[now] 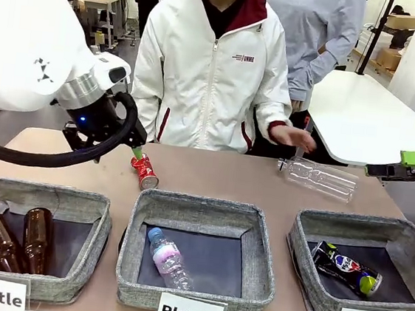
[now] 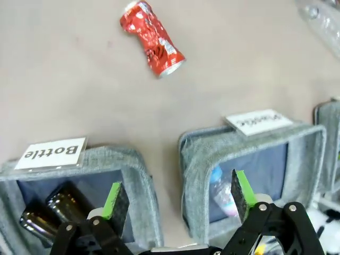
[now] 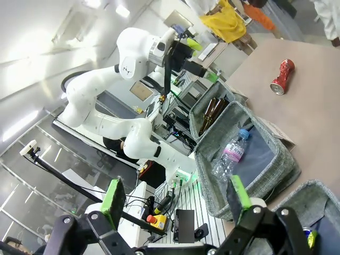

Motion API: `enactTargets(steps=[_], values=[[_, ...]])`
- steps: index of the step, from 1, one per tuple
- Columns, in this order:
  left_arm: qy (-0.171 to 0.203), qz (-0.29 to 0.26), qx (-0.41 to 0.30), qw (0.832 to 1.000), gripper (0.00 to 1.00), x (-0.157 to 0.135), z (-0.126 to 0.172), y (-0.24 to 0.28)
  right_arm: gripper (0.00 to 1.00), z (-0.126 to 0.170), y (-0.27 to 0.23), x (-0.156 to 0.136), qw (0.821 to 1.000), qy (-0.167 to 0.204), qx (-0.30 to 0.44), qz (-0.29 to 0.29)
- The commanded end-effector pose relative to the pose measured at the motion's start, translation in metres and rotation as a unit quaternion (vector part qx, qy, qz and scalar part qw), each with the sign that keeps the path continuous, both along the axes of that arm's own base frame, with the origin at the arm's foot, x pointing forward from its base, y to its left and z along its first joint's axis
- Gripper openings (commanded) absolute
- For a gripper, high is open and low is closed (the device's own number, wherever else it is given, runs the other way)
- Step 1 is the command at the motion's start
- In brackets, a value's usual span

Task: Sort the can waste into the basket.
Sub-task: Pick up the can waste from the table and place it in the right Fabric basket.

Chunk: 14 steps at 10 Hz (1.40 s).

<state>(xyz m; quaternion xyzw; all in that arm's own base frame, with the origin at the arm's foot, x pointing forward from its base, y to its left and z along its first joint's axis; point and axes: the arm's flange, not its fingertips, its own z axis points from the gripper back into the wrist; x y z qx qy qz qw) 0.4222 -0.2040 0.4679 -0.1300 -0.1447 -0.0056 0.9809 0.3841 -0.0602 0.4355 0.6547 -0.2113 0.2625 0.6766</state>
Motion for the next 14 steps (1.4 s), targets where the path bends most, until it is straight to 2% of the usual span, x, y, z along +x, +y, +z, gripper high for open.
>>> enactTargets(steps=[1,3,5,6,8,10,12,14], values=[[-0.023,0.069,0.009,0.997,1.00,0.024,-0.012,-0.024,1.00,0.000,-0.001,-0.002,1.000,-0.010,0.001,0.005],[0.009,0.084,0.048,0.995,1.00,0.052,-0.031,-0.048,1.00,0.000,-0.001,-0.002,1.000,-0.010,0.001,0.005],[0.020,0.084,0.074,0.994,1.00,0.076,-0.052,-0.069,1.00,0.000,-0.001,-0.002,1.000,-0.010,0.001,0.005],[0.014,0.097,0.099,0.990,1.00,0.087,-0.063,-0.075,1.00,0.000,-0.001,-0.002,1.000,-0.010,0.001,0.005],[0.039,0.093,0.102,0.990,1.00,0.108,-0.086,-0.083,1.00,0.000,-0.001,-0.002,1.000,-0.010,0.001,0.005],[0.058,0.152,0.105,0.981,1.00,0.129,-0.108,-0.083,1.00,0.000,-0.001,-0.002,1.000,-0.010,0.001,0.005],[0.044,0.218,0.083,0.971,1.00,0.143,-0.119,-0.080,1.00,0.000,-0.001,-0.002,1.000,-0.010,0.001,0.005],[0.053,0.207,0.077,0.974,1.00,0.147,-0.122,-0.071,1.00,0.000,-0.001,-0.002,1.000,-0.010,0.001,0.005]])
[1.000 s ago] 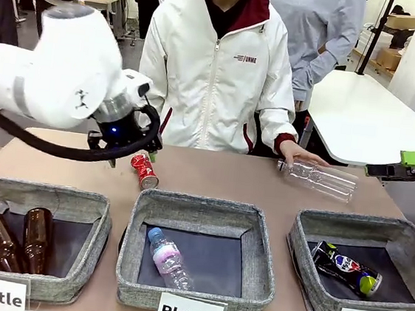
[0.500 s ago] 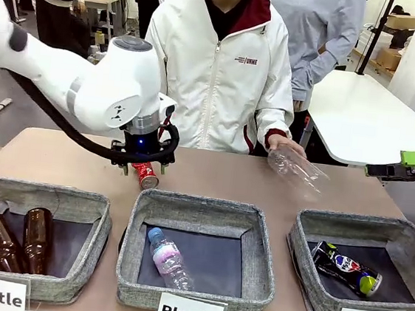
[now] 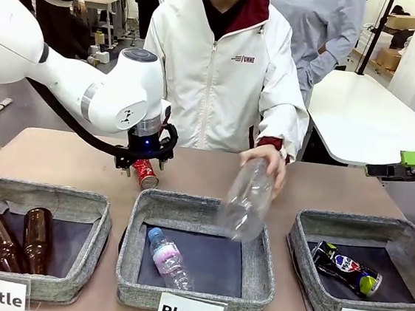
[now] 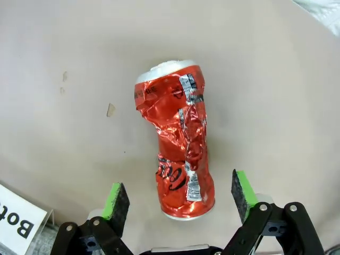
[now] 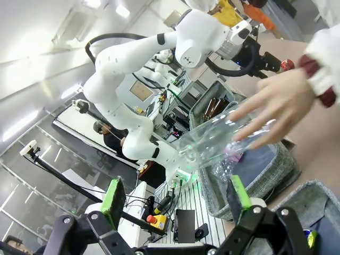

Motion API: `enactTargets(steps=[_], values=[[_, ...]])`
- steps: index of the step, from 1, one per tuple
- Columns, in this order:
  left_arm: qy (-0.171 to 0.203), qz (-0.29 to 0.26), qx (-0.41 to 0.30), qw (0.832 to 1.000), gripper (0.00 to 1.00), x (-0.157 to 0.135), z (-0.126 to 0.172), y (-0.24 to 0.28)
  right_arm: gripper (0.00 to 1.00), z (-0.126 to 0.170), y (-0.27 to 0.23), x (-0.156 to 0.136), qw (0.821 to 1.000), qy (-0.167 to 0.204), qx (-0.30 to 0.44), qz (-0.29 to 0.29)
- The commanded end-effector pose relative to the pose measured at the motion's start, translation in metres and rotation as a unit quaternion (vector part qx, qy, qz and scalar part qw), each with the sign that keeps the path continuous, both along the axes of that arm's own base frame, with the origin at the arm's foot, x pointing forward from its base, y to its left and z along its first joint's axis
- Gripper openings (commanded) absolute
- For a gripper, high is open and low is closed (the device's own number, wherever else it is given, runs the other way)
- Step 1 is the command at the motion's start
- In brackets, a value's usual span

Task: Sort the can waste into the basket.
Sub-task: Pick up the can waste from the table and place it in the right Fabric basket.

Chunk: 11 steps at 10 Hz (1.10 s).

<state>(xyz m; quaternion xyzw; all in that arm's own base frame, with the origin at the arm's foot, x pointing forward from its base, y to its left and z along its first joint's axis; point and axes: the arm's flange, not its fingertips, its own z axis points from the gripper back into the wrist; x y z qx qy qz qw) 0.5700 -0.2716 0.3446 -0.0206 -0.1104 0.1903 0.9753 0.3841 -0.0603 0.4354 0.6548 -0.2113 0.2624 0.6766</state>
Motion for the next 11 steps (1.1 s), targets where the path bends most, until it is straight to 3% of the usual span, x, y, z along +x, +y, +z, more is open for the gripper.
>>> enactTargets(steps=[1,4,9,10,11], values=[[0.002,-0.003,-0.006,1.000,1.00,0.002,0.000,0.001,1.00,0.000,-0.001,-0.002,1.000,-0.010,0.001,0.005],[0.007,0.001,-0.009,1.000,1.00,0.011,-0.020,0.009,1.00,0.000,-0.001,-0.002,1.000,-0.010,0.001,0.005],[-0.018,0.007,-0.030,0.999,1.00,0.027,-0.047,0.014,1.00,0.000,-0.001,-0.002,1.000,-0.010,0.001,0.005],[-0.027,0.003,-0.041,0.999,0.66,0.028,-0.047,0.013,1.00,0.000,-0.001,-0.002,1.000,-0.010,0.001,0.005],[-0.030,0.004,-0.037,0.999,0.41,0.028,-0.047,0.014,1.00,0.000,-0.001,-0.002,1.000,-0.010,0.001,0.005]])
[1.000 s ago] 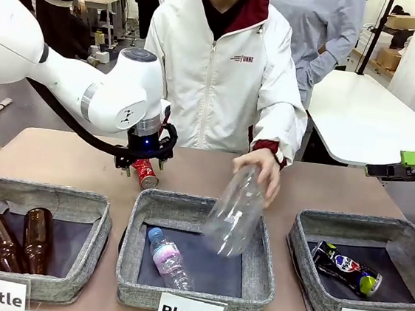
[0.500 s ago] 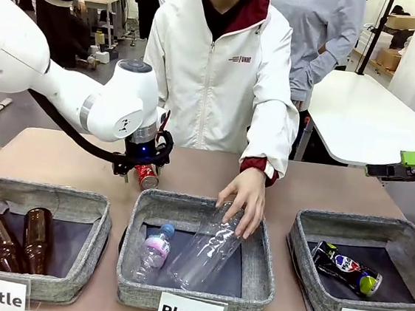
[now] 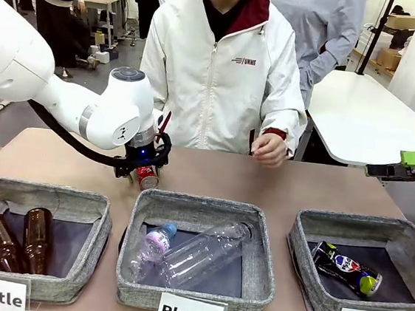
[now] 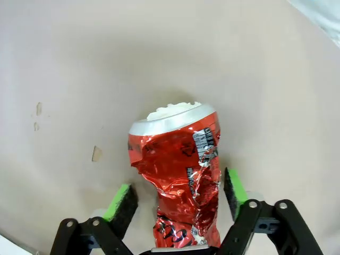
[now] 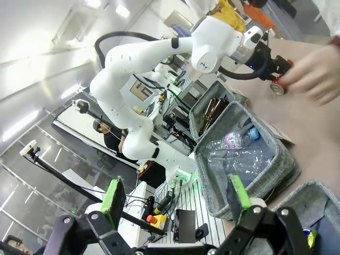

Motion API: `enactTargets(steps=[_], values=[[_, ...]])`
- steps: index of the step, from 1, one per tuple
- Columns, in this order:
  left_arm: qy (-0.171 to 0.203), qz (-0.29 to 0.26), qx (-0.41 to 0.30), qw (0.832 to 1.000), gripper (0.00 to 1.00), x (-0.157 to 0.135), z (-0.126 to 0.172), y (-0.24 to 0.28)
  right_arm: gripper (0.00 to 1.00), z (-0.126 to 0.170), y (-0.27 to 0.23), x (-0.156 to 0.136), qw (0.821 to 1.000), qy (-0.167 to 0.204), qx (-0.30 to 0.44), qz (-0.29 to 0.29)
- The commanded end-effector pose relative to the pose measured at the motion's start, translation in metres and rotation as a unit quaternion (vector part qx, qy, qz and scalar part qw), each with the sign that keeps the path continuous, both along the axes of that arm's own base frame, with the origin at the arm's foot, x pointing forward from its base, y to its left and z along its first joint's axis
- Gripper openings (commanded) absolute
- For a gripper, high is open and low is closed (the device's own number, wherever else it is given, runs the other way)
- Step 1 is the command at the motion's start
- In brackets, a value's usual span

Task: Sort the can waste into the basket.
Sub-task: Pick up the can waste from the table and place it in the right Fabric basket.

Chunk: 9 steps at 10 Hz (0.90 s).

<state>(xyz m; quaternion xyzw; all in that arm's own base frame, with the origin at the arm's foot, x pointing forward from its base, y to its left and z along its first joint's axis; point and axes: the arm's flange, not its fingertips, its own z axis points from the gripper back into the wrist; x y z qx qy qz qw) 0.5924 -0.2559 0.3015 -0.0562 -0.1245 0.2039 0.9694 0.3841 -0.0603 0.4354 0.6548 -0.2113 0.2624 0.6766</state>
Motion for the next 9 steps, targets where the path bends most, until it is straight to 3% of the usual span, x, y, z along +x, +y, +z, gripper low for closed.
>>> enactTargets(steps=[1,2,5,9], values=[[-0.011,-0.008,-0.002,1.000,0.07,0.005,-0.003,-0.001,1.00,0.000,-0.001,-0.002,1.000,-0.010,0.001,0.005],[-0.009,-0.008,-0.001,1.000,0.00,0.006,-0.002,-0.001,1.00,0.000,-0.001,-0.002,1.000,-0.010,0.001,0.005],[-0.007,-0.006,0.001,1.000,0.04,0.007,-0.002,-0.001,1.00,0.000,-0.001,-0.002,1.000,-0.010,0.001,0.005],[-0.016,-0.011,-0.005,1.000,0.00,0.003,0.013,0.006,1.00,0.000,-0.001,-0.002,1.000,-0.010,0.001,0.005]])
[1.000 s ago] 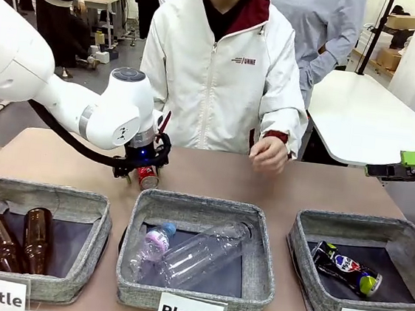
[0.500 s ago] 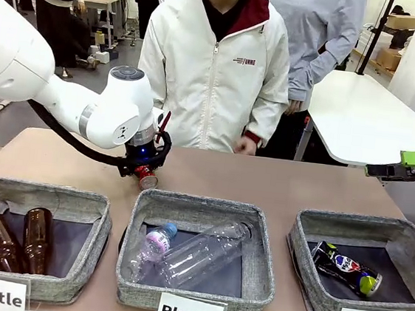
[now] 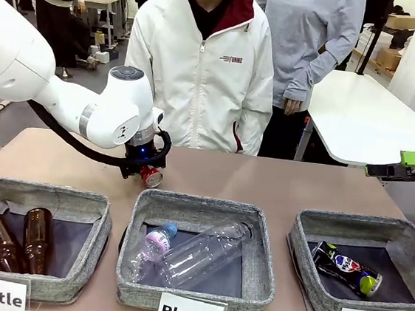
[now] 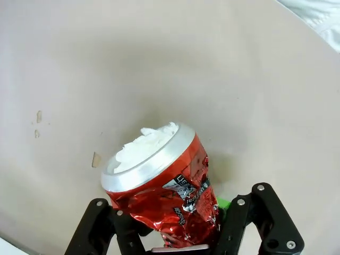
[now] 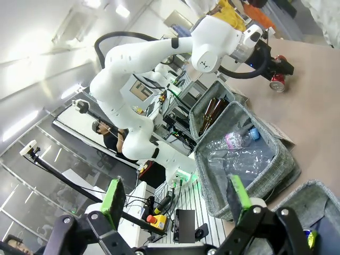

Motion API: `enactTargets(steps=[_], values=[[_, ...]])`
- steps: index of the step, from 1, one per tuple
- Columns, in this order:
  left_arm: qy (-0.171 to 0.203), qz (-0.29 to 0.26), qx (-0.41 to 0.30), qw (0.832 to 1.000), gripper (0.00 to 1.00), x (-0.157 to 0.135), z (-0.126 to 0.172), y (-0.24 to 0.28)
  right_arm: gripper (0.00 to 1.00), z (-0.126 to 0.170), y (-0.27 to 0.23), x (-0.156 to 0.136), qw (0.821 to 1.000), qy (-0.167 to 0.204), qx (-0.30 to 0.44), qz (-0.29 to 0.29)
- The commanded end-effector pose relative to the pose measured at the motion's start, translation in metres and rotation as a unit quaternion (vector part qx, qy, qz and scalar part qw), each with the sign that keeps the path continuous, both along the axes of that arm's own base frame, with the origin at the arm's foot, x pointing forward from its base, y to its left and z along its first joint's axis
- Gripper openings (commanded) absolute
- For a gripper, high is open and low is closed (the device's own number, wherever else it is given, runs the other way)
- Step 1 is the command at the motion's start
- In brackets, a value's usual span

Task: Sort the can waste into the basket.
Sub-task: Pick up the can waste from the table and place it in the right Fabric basket.

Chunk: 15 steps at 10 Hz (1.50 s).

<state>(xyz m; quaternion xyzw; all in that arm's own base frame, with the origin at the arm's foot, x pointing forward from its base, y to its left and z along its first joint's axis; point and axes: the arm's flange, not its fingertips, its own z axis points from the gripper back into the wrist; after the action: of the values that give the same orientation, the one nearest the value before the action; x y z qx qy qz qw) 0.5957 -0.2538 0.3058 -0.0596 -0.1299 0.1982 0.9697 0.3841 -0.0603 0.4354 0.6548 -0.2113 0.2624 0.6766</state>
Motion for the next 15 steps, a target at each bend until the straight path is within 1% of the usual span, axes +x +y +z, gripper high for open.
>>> enactTargets(steps=[1,2,3,4,5,7,8,9,10,11,12,13,14,15], values=[[-0.019,-0.012,-0.014,1.000,0.00,-0.006,0.022,0.010,1.00,0.000,-0.001,-0.002,1.000,-0.010,0.001,0.005],[-0.029,-0.023,-0.025,0.999,0.00,-0.013,0.039,0.016,1.00,0.000,-0.001,-0.002,1.000,-0.010,0.001,0.005],[-0.036,-0.042,-0.037,0.998,0.00,-0.025,0.063,0.024,1.00,0.000,-0.001,-0.002,1.000,-0.010,0.001,0.005],[-0.019,-0.102,-0.061,0.993,0.00,-0.045,0.093,0.035,1.00,0.000,-0.001,-0.002,1.000,-0.010,0.001,0.005],[0.001,-0.173,-0.073,0.982,0.00,-0.067,0.122,0.049,1.00,0.000,-0.001,-0.002,1.000,-0.010,0.001,0.005],[-0.011,-0.293,-0.088,0.952,0.00,-0.120,0.169,0.079,1.00,0.000,-0.001,-0.002,1.000,-0.010,0.001,0.005],[-0.027,-0.347,-0.082,0.934,0.00,-0.146,0.181,0.093,1.00,0.000,-0.001,-0.002,1.000,-0.010,0.001,0.005],[-0.047,-0.424,-0.080,0.901,0.00,-0.177,0.187,0.106,1.00,0.000,-0.001,-0.002,1.000,-0.010,0.001,0.005],[-0.073,-0.477,-0.075,0.873,0.00,-0.201,0.188,0.115,1.00,0.000,-0.001,-0.002,1.000,-0.010,0.001,0.005],[-0.112,-0.550,-0.053,0.826,0.00,-0.221,0.185,0.119,1.00,0.000,-0.001,-0.002,1.000,-0.010,0.001,0.005],[-0.213,-0.637,0.018,0.740,0.00,-0.241,0.176,0.123,1.00,0.000,-0.001,-0.002,1.000,-0.010,0.001,0.005],[-0.247,-0.713,0.059,0.653,0.00,-0.257,0.166,0.125,1.00,0.000,-0.001,-0.002,1.000,-0.010,0.001,0.005],[-0.254,-0.755,0.097,0.596,0.00,-0.261,0.160,0.126,1.00,0.000,-0.001,-0.002,1.000,-0.010,0.001,0.005],[-0.254,-0.780,0.098,0.563,0.00,-0.262,0.161,0.121,1.00,0.000,-0.001,-0.002,1.000,-0.010,0.001,0.005]])
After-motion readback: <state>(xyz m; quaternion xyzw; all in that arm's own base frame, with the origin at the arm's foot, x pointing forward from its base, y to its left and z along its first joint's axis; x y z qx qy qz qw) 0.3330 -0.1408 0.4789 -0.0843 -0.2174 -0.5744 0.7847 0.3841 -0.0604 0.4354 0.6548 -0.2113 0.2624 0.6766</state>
